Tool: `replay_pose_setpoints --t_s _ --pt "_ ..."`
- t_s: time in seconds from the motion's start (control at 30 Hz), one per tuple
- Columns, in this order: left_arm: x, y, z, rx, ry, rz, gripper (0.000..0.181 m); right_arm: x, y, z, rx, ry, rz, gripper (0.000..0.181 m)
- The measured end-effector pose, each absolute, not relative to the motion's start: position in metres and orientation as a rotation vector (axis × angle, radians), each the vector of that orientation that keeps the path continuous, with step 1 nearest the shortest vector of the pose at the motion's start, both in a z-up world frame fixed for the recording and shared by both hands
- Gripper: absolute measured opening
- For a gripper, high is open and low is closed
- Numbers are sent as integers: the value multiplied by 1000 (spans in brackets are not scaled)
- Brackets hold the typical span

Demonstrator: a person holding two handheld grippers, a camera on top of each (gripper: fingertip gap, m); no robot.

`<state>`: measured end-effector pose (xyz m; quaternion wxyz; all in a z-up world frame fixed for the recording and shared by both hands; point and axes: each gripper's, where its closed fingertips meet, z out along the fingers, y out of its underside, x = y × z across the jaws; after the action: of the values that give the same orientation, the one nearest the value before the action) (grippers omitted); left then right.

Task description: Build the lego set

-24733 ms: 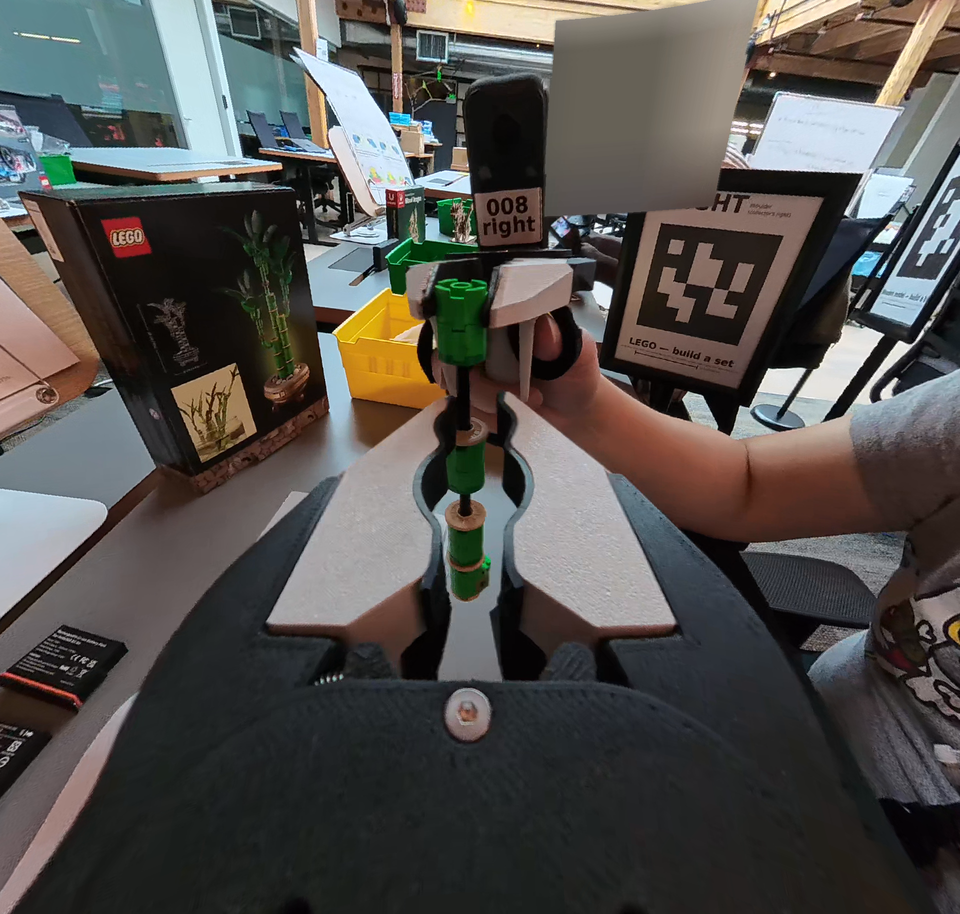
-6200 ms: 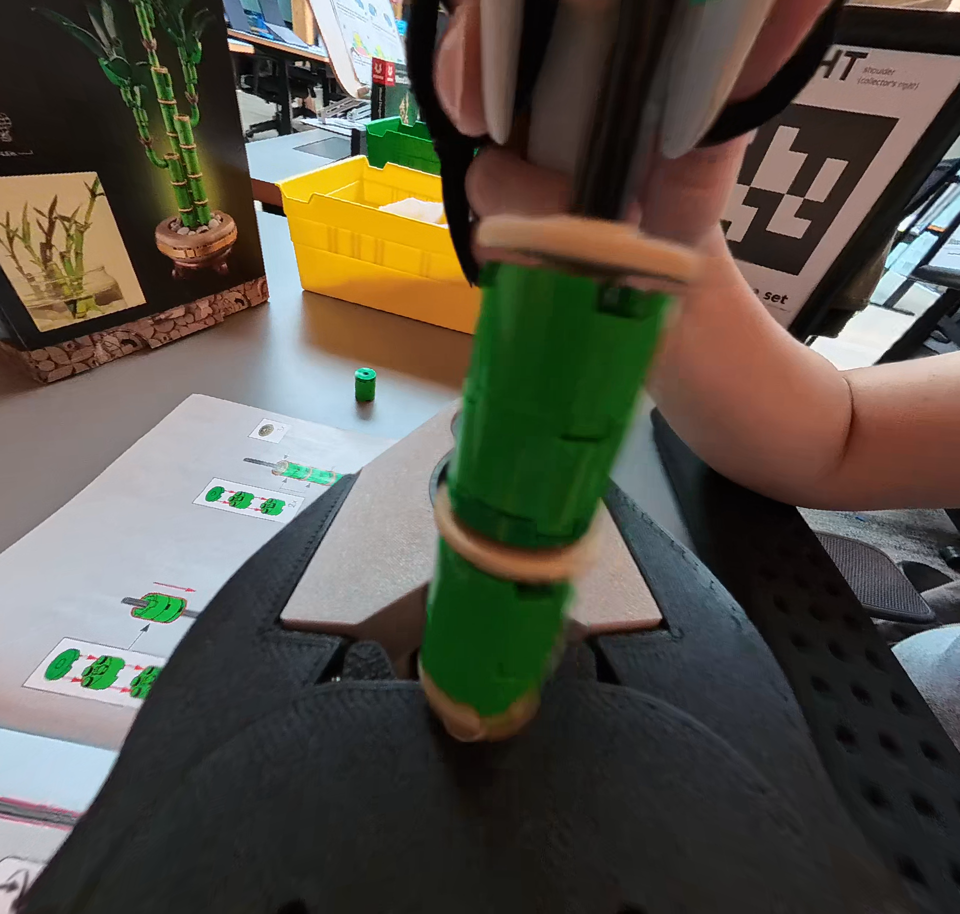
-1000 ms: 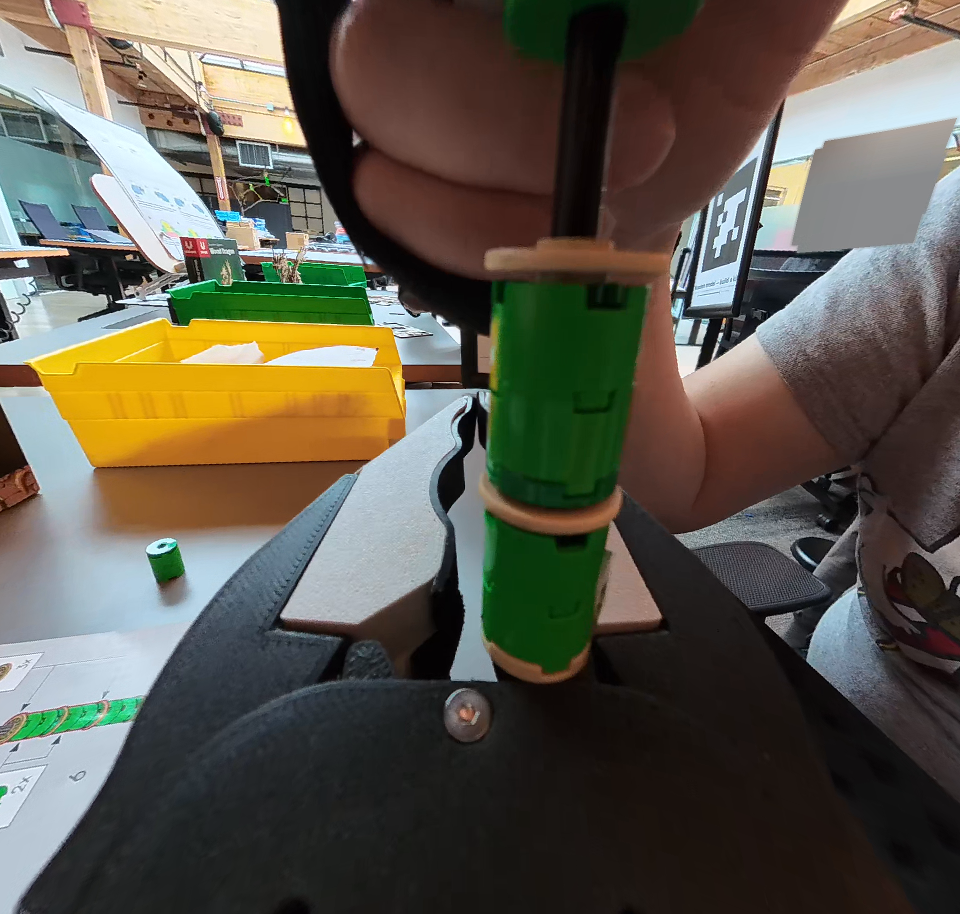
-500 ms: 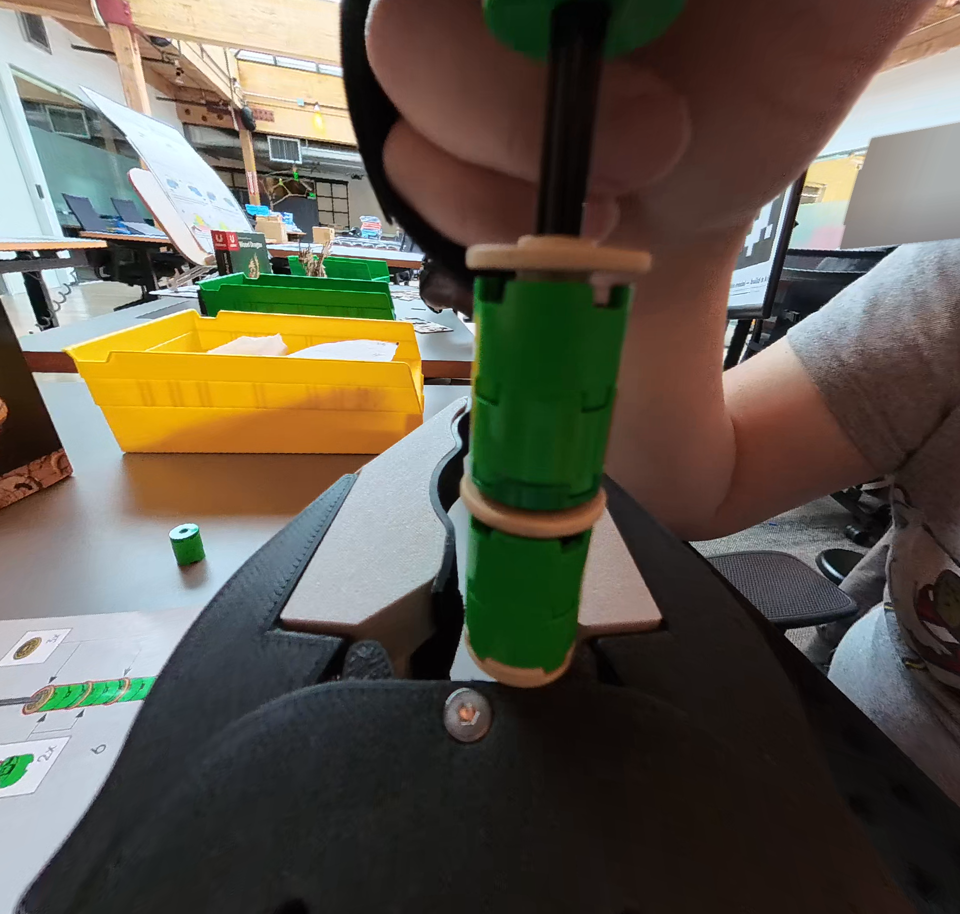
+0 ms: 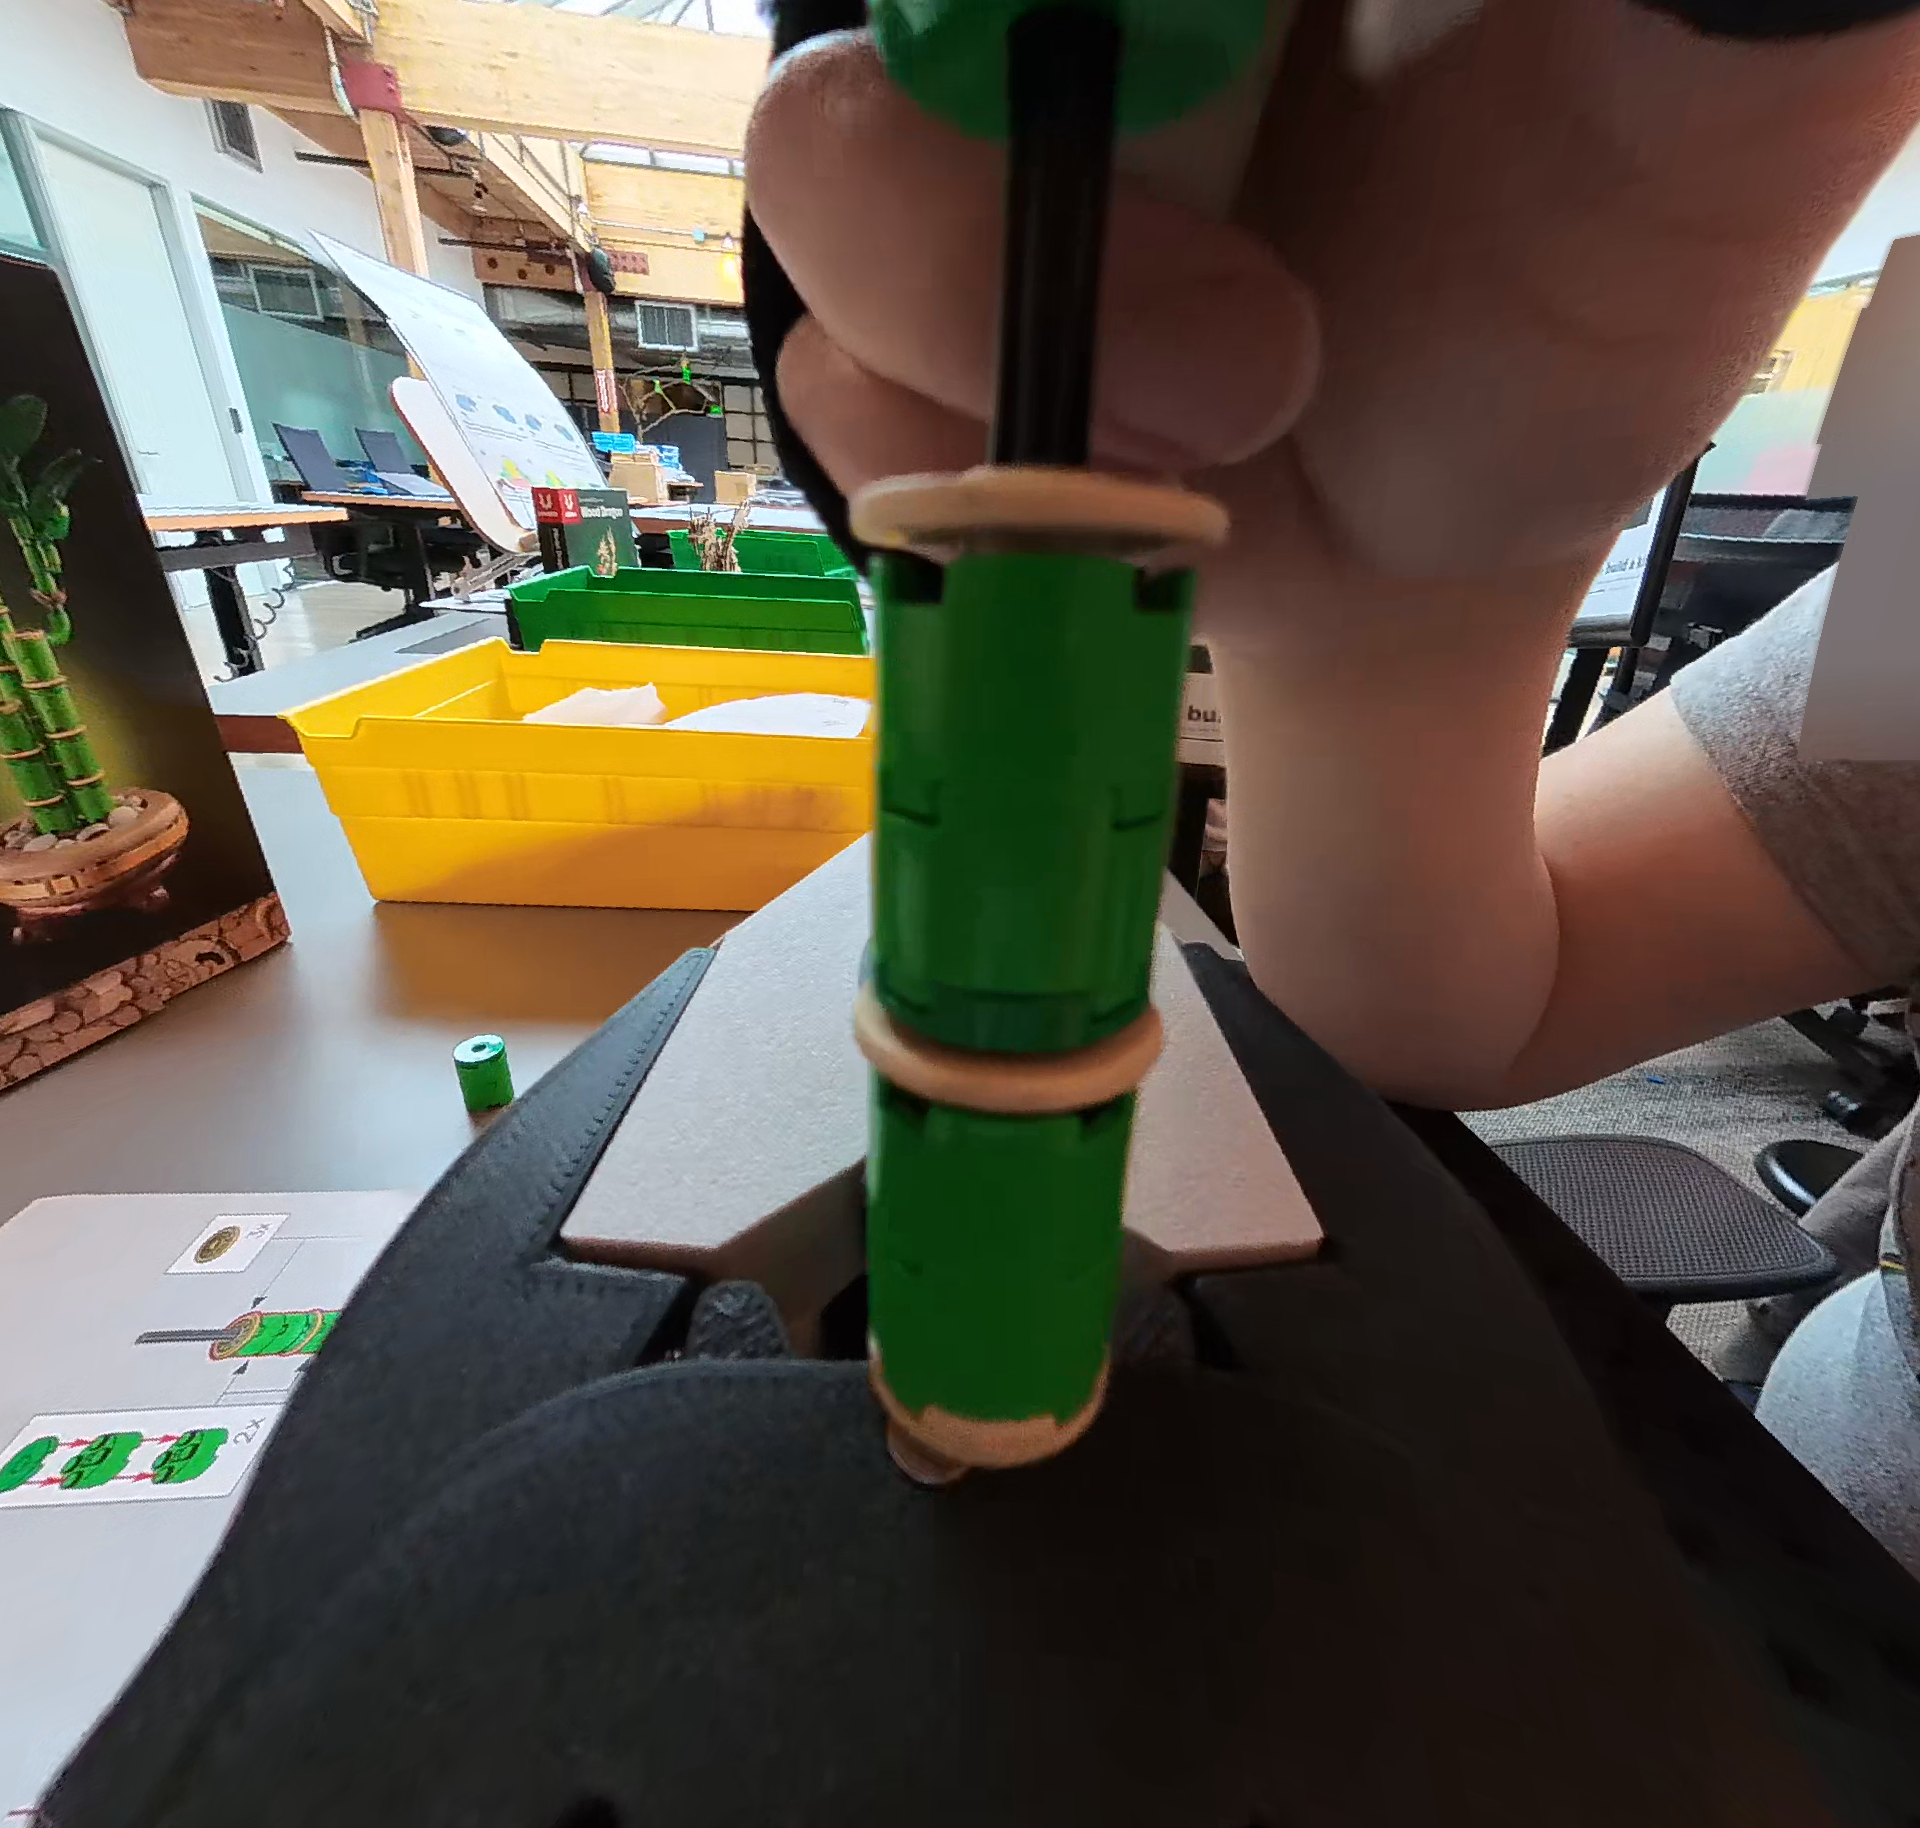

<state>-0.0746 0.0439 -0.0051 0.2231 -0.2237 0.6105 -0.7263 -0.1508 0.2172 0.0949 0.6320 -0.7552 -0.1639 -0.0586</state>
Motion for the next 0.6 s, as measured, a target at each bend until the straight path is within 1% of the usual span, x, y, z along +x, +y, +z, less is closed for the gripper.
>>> replay_pose_setpoints --t_s 0.13,0.2,0.27,0.33,0.37,0.6 --pt "-75 41 -6 -599 1695 -1964 0 -140 220 99 -1698 -335 -248 63" --pt "-76 39 -5 -594 1696 -1957 0 -139 221 104 -1663 -317 -277 63" --pt "-76 39 -5 -593 1692 -1959 0 -144 222 104 -1648 -332 -267 58" --pt "-75 41 -5 -598 1694 -1952 0 -146 222 102 -1661 -342 -253 39" --pt "-75 42 -5 -603 1688 -1953 0 -146 221 102 -1664 -338 -241 34" --pt "-74 46 -3 -607 1674 -1955 0 -147 219 104 -1667 -333 -178 33"
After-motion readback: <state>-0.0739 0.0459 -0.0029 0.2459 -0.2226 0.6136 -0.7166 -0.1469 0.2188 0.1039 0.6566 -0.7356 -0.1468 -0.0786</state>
